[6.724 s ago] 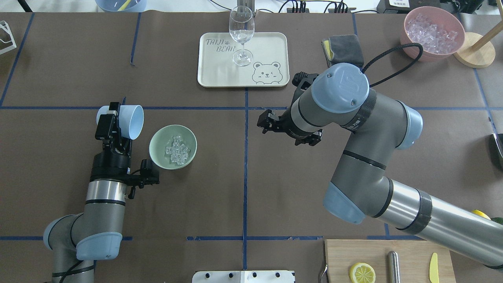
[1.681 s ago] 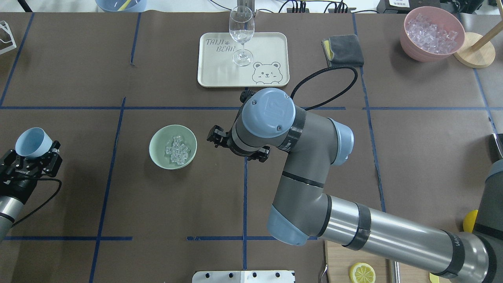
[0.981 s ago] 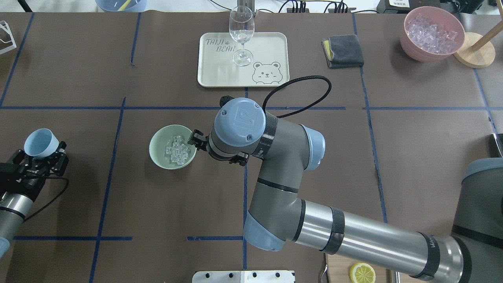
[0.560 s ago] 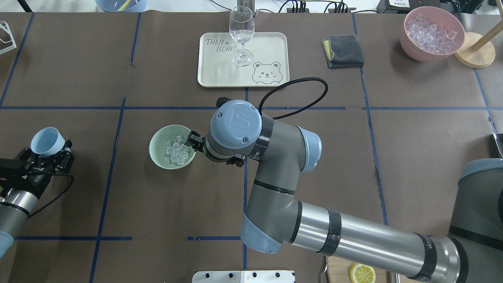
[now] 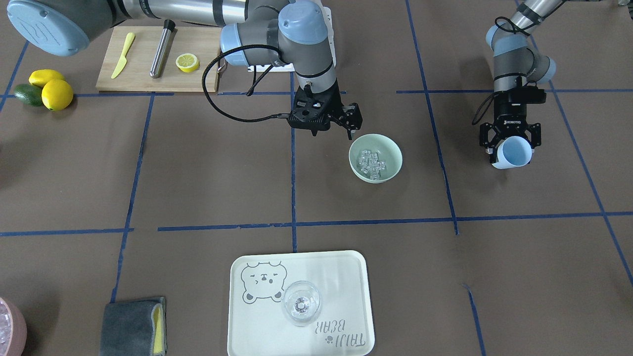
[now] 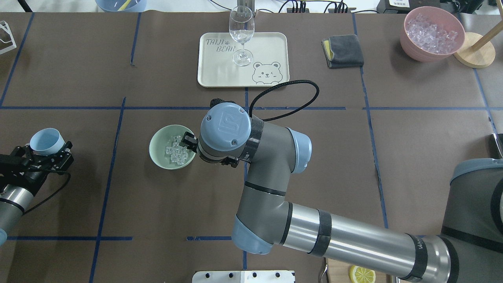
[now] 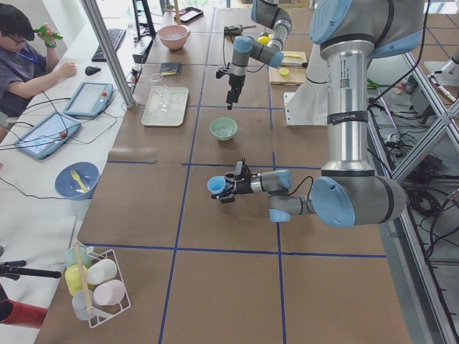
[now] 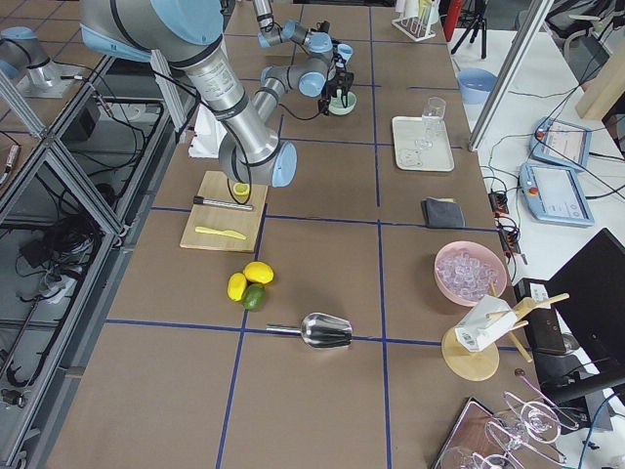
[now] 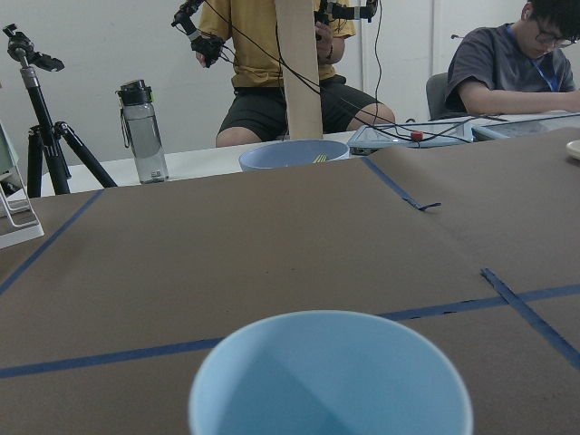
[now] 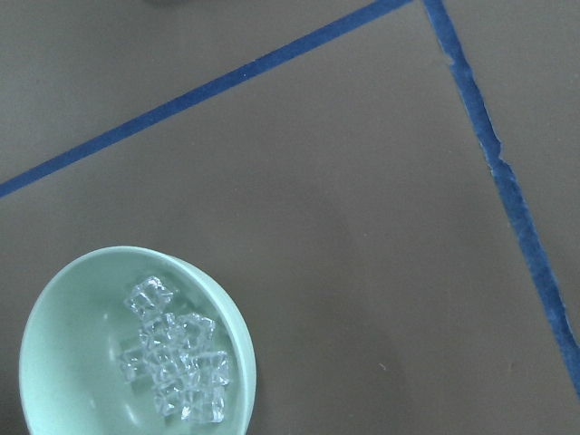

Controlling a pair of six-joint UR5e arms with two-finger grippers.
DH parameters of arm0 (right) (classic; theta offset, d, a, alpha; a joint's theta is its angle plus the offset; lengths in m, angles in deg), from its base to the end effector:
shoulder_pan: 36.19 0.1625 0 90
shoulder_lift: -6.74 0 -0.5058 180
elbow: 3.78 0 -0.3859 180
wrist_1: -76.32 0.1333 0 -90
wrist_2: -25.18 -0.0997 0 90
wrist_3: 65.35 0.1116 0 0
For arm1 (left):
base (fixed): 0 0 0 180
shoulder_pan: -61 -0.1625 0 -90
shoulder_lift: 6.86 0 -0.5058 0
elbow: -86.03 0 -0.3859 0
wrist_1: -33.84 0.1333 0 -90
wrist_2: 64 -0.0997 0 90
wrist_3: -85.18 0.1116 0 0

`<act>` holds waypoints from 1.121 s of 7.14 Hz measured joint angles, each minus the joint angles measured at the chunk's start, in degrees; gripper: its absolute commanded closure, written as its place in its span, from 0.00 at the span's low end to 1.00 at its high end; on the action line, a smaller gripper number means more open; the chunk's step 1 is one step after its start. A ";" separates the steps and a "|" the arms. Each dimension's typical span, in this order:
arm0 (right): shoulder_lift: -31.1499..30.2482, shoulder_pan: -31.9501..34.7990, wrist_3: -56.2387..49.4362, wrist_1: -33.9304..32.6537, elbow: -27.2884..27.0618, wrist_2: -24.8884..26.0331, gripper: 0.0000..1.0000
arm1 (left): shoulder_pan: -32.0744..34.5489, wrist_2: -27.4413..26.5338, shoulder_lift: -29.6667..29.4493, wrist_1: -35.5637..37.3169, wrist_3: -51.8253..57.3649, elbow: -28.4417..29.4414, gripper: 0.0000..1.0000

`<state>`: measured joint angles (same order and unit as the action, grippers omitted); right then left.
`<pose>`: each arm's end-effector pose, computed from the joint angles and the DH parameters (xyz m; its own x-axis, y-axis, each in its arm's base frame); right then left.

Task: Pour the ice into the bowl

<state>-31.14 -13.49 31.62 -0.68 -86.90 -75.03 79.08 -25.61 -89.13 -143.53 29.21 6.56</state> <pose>-0.7097 -0.4199 0.1721 0.4528 0.3189 0.8327 -0.2979 0.9343 -0.1958 0.3105 -0.3336 0.7162 0.7783 0.1115 -0.6179 0.5469 0.3628 0.7545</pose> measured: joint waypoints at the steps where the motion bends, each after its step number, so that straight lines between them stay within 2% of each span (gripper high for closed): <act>1: 1.10 -0.32 0.02 0.34 1.93 0.65 0.00 | 0.78 1.57 0.08 -0.12 0.51 -0.33 0.00; 5: 3.93 -0.80 -0.27 1.22 7.16 1.60 0.00 | 4.57 6.82 0.91 -0.67 4.45 -2.92 0.00; 8: 5.62 -0.76 -0.46 5.64 12.49 2.76 0.00 | 6.22 9.29 2.64 -0.68 5.76 -6.42 0.00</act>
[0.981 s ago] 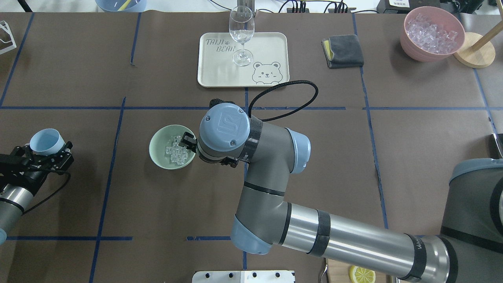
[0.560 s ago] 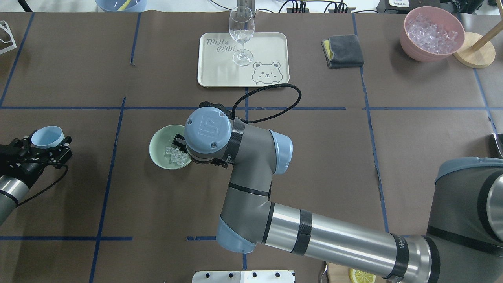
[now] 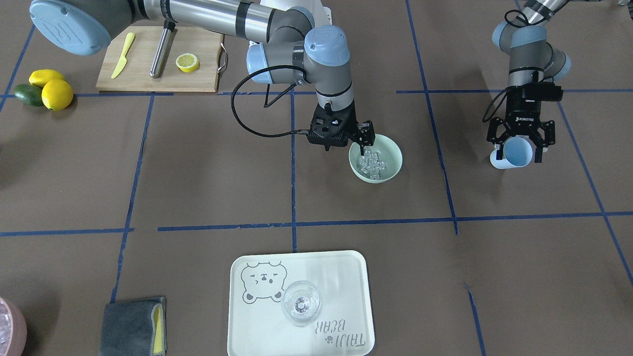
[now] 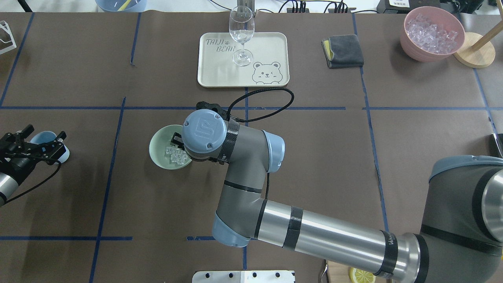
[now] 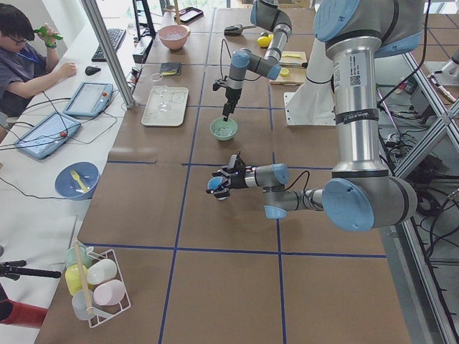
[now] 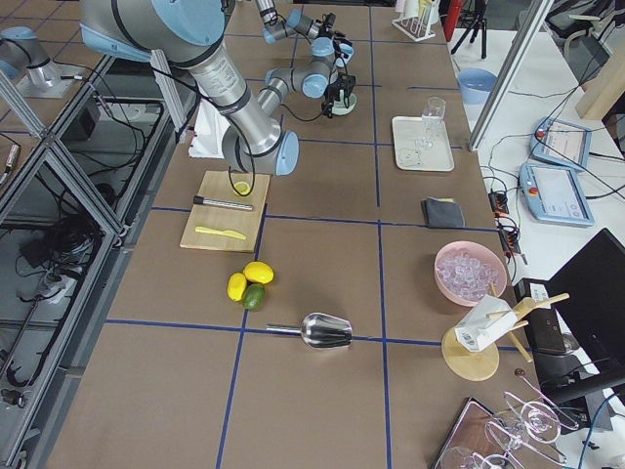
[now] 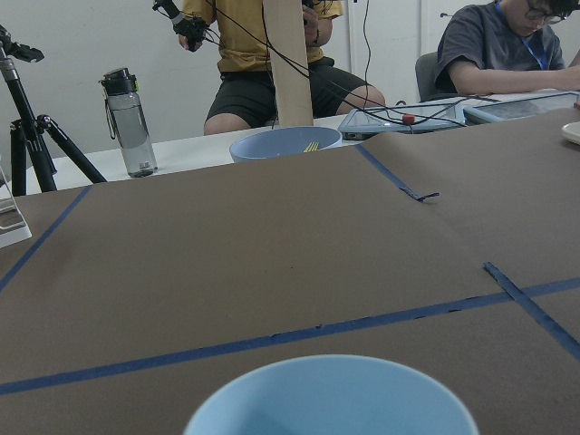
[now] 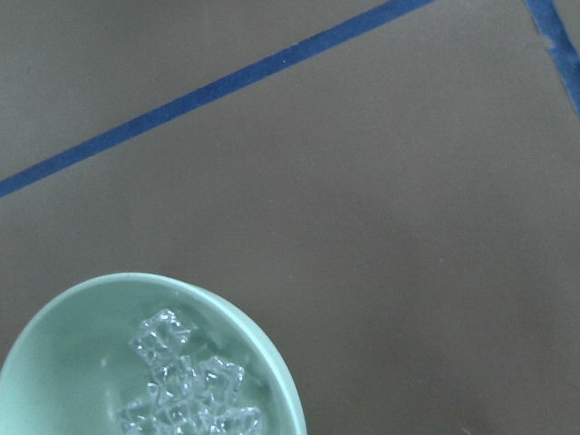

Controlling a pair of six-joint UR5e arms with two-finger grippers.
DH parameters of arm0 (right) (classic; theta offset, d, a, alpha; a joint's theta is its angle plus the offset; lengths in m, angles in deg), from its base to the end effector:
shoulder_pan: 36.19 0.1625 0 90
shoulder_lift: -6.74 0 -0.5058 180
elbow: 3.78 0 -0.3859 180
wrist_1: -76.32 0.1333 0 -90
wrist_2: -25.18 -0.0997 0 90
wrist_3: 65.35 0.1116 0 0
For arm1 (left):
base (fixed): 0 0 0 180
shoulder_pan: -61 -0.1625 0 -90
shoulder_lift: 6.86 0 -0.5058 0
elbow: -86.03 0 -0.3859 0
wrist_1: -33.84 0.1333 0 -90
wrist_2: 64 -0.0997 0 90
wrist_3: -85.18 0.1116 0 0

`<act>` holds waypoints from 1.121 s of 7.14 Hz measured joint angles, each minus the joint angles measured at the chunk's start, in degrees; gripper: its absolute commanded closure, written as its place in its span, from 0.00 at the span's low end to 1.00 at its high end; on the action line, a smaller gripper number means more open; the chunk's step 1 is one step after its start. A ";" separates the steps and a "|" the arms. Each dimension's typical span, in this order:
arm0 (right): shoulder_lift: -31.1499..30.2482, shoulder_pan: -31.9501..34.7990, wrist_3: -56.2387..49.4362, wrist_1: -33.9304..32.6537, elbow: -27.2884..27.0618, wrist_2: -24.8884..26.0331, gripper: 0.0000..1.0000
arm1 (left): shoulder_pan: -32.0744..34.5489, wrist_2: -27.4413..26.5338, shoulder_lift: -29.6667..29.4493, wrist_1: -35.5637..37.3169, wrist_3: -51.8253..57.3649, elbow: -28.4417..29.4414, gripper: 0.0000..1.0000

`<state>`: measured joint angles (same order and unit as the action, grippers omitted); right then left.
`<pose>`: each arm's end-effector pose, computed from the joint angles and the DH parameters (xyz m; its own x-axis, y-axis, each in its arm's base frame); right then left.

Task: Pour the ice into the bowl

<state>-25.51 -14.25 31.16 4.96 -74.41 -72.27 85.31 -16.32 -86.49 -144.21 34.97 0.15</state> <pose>-0.7694 -0.4380 0.1694 0.4711 0.3110 0.8254 -0.3251 0.9311 -0.1652 0.2696 -0.3505 0.6843 0.7696 0.1716 -0.6150 0.5210 0.3881 0.7602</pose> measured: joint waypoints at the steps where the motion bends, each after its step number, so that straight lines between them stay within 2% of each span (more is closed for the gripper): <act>1: 0.25 0.03 -0.01 0.35 0.52 0.05 0.00 | 0.59 0.53 0.12 0.02 0.52 -0.56 0.00; 3: 0.43 0.02 -0.01 0.50 0.82 0.07 0.00 | 1.97 1.92 0.20 0.05 1.53 -1.51 0.00; 6: 2.10 -0.03 -0.03 0.52 3.01 0.09 0.09 | 4.51 5.11 1.27 0.18 2.95 -3.19 0.00; 8: 2.40 0.01 -0.14 0.54 4.00 0.75 0.31 | 6.35 7.09 1.58 0.22 4.44 -4.06 0.00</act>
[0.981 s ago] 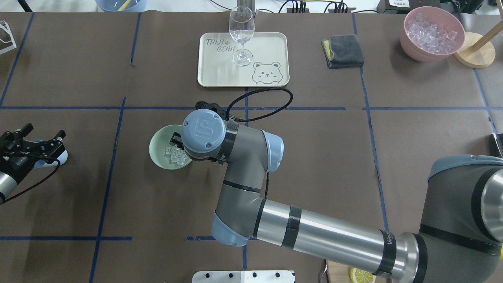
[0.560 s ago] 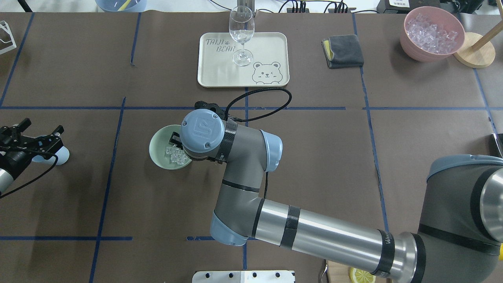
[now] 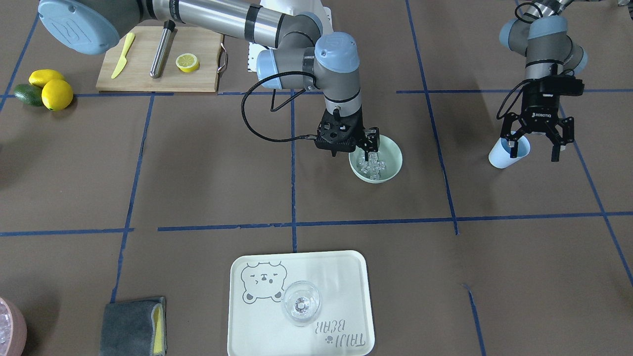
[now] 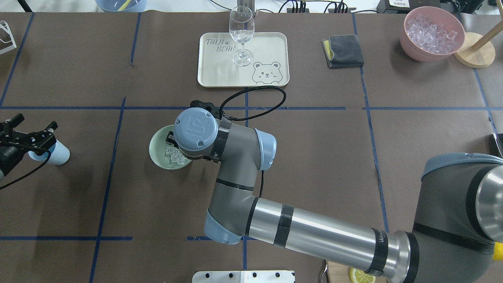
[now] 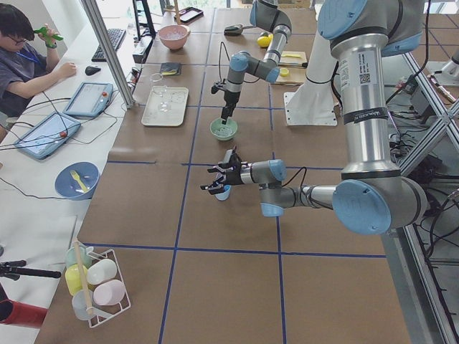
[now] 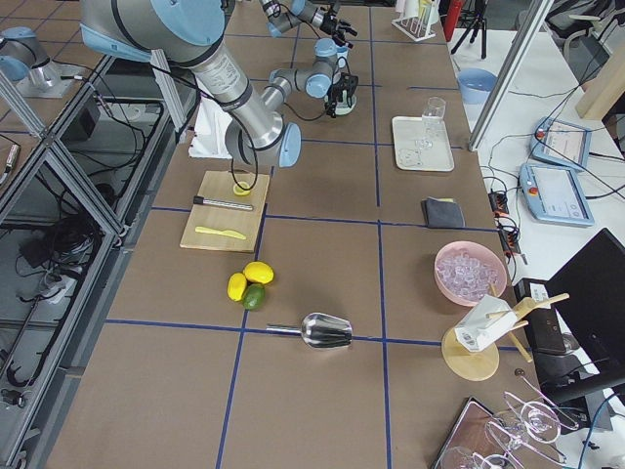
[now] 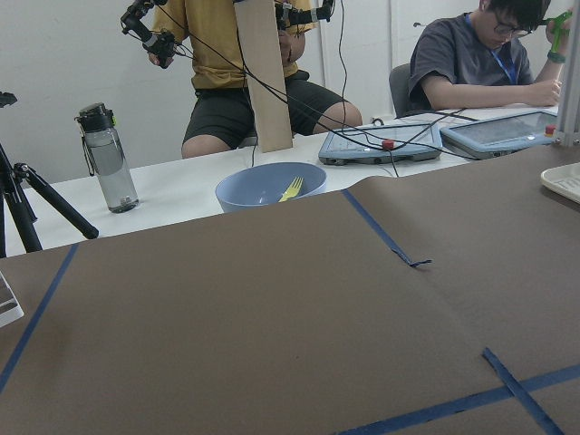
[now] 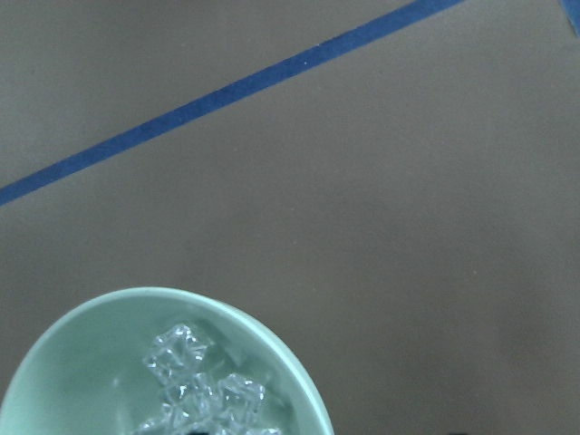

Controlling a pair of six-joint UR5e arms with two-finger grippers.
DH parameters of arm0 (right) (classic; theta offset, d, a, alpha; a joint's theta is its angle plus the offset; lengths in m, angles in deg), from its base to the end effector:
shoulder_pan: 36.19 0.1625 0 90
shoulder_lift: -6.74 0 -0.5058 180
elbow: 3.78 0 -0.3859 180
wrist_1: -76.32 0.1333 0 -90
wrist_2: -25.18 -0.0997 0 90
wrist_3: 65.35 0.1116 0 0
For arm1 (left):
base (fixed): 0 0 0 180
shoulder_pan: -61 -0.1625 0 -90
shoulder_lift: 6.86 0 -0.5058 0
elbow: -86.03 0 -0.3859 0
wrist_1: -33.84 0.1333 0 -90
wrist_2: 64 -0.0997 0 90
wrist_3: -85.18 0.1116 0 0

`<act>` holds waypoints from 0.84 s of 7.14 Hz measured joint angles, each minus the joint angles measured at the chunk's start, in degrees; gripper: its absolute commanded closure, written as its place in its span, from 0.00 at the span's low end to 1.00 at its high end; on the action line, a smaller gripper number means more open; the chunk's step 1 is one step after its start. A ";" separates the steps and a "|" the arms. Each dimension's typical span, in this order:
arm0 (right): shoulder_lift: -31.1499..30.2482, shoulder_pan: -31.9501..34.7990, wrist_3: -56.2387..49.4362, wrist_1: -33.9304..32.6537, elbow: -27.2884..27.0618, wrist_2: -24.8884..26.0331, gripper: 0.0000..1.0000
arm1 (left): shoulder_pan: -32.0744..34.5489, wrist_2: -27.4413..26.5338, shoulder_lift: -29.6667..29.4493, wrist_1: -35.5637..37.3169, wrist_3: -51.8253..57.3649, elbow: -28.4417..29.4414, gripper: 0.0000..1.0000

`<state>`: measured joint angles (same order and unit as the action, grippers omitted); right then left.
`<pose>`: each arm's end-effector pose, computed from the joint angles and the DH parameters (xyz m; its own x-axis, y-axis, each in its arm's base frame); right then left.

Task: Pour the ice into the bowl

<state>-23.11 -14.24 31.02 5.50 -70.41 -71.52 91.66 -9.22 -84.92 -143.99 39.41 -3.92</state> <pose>-0.7856 -0.4463 0.1626 0.4847 0.3142 0.8163 -0.3374 0.9282 -0.1568 0.2309 -0.3667 0.6632 0.7769 0.2019 -0.5964 0.4964 0.3862 0.7774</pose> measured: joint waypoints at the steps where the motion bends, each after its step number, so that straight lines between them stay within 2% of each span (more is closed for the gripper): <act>1: 0.06 -0.06 -0.03 0.04 0.38 0.19 0.47 | 1.10 1.39 0.03 0.04 0.55 -0.31 0.00; 2: 0.16 -0.10 -0.03 0.06 0.71 0.23 0.99 | 2.70 3.21 0.06 0.08 1.61 -0.66 0.00; 4: 0.35 -0.14 -0.17 0.07 0.94 0.06 1.00 | 6.89 8.13 0.06 0.38 3.98 -1.27 0.00; 6: 0.51 -0.13 -0.67 -0.01 0.47 -0.31 1.00 | 14.95 19.10 -0.02 1.85 7.98 -1.98 0.00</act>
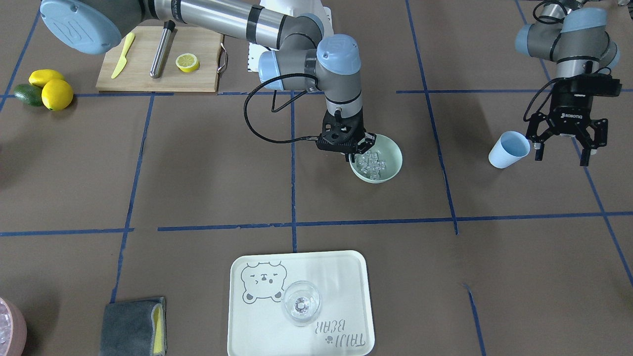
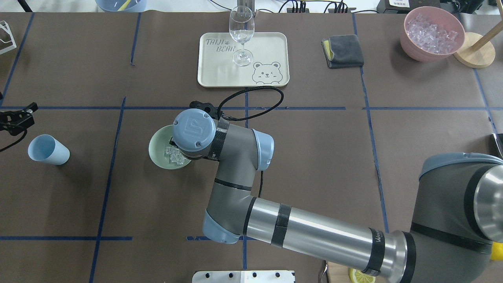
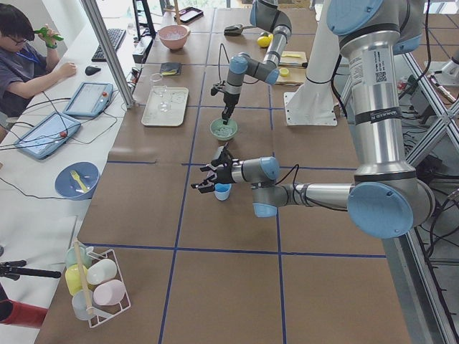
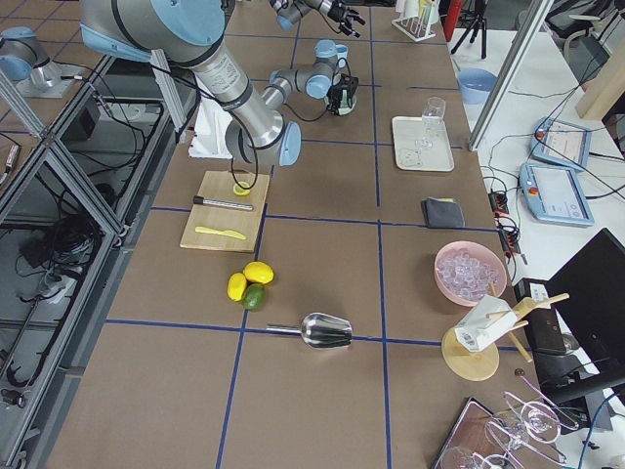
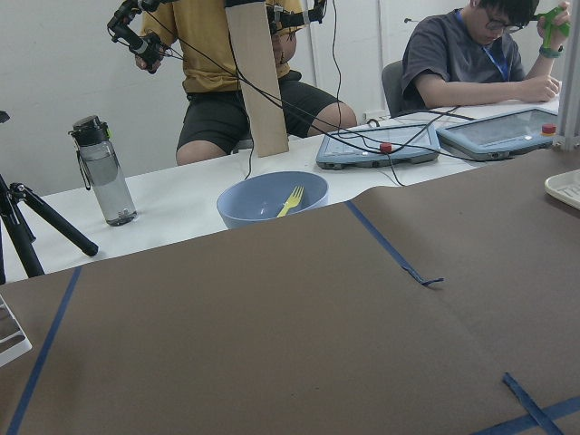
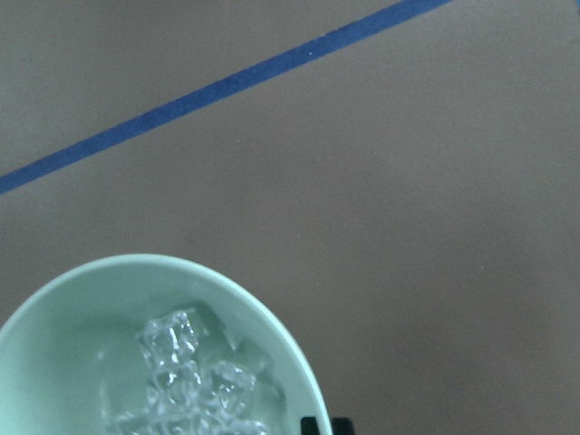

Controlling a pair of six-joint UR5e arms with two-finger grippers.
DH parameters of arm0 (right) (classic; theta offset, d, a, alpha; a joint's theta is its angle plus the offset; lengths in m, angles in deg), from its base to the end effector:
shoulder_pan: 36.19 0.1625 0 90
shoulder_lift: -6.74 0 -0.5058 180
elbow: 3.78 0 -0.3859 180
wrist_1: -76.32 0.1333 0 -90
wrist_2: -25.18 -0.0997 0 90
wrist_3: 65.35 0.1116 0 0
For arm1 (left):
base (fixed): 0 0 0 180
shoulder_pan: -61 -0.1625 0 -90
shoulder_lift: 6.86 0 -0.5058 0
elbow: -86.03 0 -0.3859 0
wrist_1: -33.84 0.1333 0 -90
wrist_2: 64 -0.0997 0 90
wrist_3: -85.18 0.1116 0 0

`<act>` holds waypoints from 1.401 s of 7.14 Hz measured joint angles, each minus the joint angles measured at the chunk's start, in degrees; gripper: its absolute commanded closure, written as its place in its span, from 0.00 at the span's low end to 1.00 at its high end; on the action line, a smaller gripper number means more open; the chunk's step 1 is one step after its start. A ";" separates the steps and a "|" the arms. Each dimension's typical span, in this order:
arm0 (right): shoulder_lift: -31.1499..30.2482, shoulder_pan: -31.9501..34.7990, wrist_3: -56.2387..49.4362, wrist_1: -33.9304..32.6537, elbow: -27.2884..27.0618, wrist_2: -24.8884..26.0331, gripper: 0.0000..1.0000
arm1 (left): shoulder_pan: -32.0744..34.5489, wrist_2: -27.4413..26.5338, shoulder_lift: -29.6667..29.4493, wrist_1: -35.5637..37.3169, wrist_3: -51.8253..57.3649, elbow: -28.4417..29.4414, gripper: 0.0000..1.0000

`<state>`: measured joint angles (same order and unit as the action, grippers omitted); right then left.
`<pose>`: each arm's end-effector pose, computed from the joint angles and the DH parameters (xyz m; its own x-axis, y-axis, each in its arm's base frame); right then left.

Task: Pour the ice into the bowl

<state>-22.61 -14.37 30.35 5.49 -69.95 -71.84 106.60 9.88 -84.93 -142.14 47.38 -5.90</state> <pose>-0.7886 -0.4446 0.1585 0.4894 0.3021 0.8181 -0.3251 0.9337 -0.1504 0.1650 -0.4033 0.6536 0.7952 0.2729 -0.5415 0.4023 0.4308 0.8078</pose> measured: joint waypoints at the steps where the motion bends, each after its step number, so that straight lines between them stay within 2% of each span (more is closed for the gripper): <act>1: 0.07 0.10 -0.32 -0.11 -0.95 -0.10 1.00 | 5.94 8.45 -0.39 3.93 3.16 -1.00 0.00; 3: -0.23 1.03 -0.79 -1.28 -4.64 -1.35 1.00 | 16.77 23.05 -1.06 14.49 11.09 -3.42 0.00; 4: -0.76 2.21 -0.91 -3.55 -7.78 -2.72 1.00 | 20.37 27.71 -1.59 19.55 13.60 -3.95 0.00; 6: -5.11 4.59 -2.53 -11.22 -19.13 -3.90 1.00 | 23.83 31.46 -3.30 32.30 18.43 -5.35 0.00; 7: -9.36 5.94 -4.76 -15.12 -26.09 -4.36 1.00 | 25.53 32.61 -4.45 39.64 22.45 -6.74 0.00; 9: -19.30 9.43 -11.00 -20.73 -38.18 -5.65 1.00 | 29.06 39.97 -5.76 50.96 28.28 -7.94 0.00; 10: -23.80 11.61 -14.76 -21.62 -41.75 -6.53 1.00 | 31.00 43.75 -6.29 56.37 32.54 -8.04 0.00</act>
<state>-46.41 -2.76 15.58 -16.13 -111.70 -78.37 137.60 53.62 -91.23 -85.77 79.93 -13.94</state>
